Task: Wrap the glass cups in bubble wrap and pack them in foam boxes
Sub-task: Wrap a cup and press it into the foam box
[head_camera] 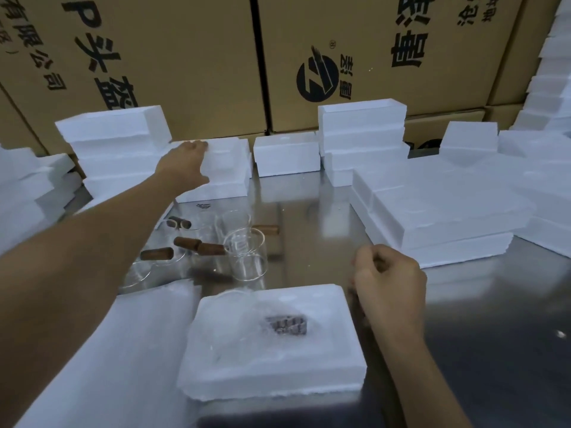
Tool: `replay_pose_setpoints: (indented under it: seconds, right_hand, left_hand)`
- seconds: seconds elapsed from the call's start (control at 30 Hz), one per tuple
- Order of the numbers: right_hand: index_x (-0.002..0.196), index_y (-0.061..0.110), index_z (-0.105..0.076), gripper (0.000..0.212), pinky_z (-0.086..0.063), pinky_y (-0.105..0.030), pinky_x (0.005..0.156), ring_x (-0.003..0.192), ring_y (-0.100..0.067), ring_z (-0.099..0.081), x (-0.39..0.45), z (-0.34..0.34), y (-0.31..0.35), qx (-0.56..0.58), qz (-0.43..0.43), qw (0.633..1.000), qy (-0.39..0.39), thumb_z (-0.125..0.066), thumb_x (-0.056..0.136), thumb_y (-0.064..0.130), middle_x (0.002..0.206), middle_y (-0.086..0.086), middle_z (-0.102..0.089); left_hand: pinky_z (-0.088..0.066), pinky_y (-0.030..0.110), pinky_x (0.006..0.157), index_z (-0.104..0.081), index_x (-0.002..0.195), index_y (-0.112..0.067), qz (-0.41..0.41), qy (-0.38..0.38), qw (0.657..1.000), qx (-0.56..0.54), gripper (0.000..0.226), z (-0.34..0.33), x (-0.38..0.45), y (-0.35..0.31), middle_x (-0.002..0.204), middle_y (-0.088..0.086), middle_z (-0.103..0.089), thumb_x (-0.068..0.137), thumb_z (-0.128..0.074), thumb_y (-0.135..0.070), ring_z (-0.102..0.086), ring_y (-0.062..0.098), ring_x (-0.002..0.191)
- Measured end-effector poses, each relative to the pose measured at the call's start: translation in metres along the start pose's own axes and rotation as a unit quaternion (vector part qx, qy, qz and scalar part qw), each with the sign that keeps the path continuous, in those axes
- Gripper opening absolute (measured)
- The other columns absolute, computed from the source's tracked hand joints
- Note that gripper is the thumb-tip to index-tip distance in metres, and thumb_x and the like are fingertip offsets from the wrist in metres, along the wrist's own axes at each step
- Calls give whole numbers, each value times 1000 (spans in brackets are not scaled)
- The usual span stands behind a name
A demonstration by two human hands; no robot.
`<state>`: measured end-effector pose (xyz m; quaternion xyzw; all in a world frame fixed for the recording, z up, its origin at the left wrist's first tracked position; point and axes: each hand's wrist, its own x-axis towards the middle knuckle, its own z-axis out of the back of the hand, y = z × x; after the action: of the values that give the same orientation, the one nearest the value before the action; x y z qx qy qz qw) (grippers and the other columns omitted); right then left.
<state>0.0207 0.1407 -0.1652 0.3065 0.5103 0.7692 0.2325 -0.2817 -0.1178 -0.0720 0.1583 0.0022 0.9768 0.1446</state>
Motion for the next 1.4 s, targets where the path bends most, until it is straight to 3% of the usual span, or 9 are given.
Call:
replay_pose_setpoints:
  seconds: [0.17, 0.3, 0.4, 0.6, 0.7, 0.8, 0.97, 1.23, 1.4]
  right_hand:
    - [55, 9, -48, 33, -45, -33, 54, 55, -25, -52, 2, 0, -2, -6, 14, 1000, -10, -50, 85, 22, 53, -9, -56]
    - [61, 6, -54, 30, -55, -44, 62, 66, -35, -58, 4, 1, 0, -16, 2, 1000, -3, -49, 84, 24, 58, -12, -60]
    - [67, 5, -59, 30, -56, -47, 64, 69, -36, -60, 5, 1, 0, -22, -11, 1000, 3, -48, 84, 25, 62, -13, -63]
    - [74, 3, -65, 30, -58, -47, 64, 72, -35, -63, 3, -1, 3, -20, -31, 999, 5, -47, 83, 25, 65, -15, -66]
    - [70, 4, -66, 30, -57, -41, 58, 56, -21, -66, 3, 2, 4, 10, -47, 999, 7, -49, 84, 25, 56, -5, -66]
    - [63, 1, -57, 32, -43, -26, 49, 38, -5, -53, -1, 5, 5, 20, -39, 999, -2, -49, 85, 23, 44, 3, -56]
    - [76, -1, -66, 29, -55, -32, 54, 51, -19, -63, -2, 10, 2, 54, -63, 997, -1, -50, 83, 22, 58, -7, -67]
    - [72, 9, -69, 24, -40, -13, 37, 39, -5, -56, -11, 18, 5, 85, -79, 993, 7, -51, 84, 19, 59, -6, -68]
    - [65, 21, -69, 28, -44, -24, 56, 47, -2, -58, -26, 27, 14, 67, -48, 994, 77, -52, 85, 27, 62, 5, -69]
  left_hand:
    - [-52, 47, 77, -53, 125, -2, -34, -131, 989, 51, 41, 0, 0, -11, 111, 24, -65, 90, -65, -21, -62, 42, 97]
    - [-52, 45, 71, -56, 119, 0, -77, -164, 981, 76, 41, 41, -24, -31, 102, 24, -66, 89, -65, -26, -62, 43, 88]
    - [-41, 34, 59, -56, 119, -2, -121, -182, 967, 130, 52, 76, -71, -54, 89, 18, -67, 88, -63, -43, -64, 38, 73]
    - [-50, 40, 64, -61, 127, -8, -269, -229, 922, 158, 61, 128, -212, -95, 114, 12, -69, 80, -65, -46, -62, 35, 92]
    - [-51, 36, 62, -65, 122, -10, -318, -238, 909, 129, 60, 131, -272, -116, 110, 9, -72, 74, -73, -45, -62, 30, 87]
    - [-53, 33, 63, -67, 124, -12, -346, -217, 902, 139, 62, 119, -310, -131, 114, 5, -73, 72, -76, -45, -65, 24, 88]
    - [-53, 30, 72, -69, 125, -13, -336, -210, 908, 135, 60, 96, -324, -141, 119, 4, -72, 73, -80, -41, -66, 24, 93]
    - [-52, 28, 74, -67, 129, -21, -247, -207, 946, 36, 60, 72, -341, -151, 128, -4, -68, 76, -82, -46, -63, 19, 87]
    - [-52, 29, 76, -65, 132, -22, -214, -188, 959, -2, 60, 70, -342, -157, 131, -5, -66, 78, -81, -45, -62, 19, 88]
